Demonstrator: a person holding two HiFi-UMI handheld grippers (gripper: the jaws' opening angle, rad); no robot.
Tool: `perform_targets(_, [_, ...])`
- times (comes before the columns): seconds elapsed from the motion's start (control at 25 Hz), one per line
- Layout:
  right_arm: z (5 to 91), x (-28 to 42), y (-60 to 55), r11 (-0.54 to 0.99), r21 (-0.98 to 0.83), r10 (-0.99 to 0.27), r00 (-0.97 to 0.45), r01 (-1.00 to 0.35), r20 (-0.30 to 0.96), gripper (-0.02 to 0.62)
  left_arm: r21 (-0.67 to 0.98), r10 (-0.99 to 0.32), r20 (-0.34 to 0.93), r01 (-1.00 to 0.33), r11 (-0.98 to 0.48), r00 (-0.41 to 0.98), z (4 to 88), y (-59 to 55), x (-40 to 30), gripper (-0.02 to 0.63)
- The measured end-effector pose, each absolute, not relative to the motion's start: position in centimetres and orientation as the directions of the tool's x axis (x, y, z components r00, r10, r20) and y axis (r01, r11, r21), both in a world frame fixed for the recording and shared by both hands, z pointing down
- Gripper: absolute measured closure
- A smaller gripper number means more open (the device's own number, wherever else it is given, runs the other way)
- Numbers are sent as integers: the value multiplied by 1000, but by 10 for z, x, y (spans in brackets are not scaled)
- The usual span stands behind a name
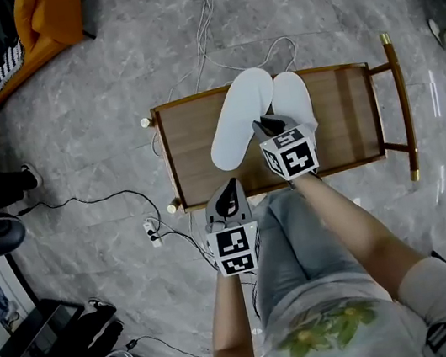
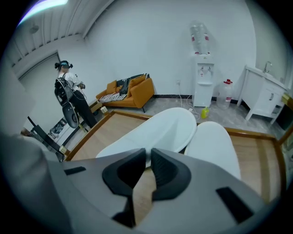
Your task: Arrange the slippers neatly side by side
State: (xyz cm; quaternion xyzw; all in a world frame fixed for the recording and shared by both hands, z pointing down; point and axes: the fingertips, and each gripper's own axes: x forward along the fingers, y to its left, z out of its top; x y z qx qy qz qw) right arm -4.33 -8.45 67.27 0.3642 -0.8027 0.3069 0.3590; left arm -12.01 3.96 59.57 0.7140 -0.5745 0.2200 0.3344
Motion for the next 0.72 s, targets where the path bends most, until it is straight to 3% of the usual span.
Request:
perform_targets(0.32, [665,-45,-79,639,-226,-301,-510,-735,806,560,226,-681,691,-967,-119,245,594,35,-118,591])
perform_targets(0.72, [651,-53,-75,838,-165,-155,-517,-520,842,560,230,-680,690,-966,-121,250,597,36,-116,591])
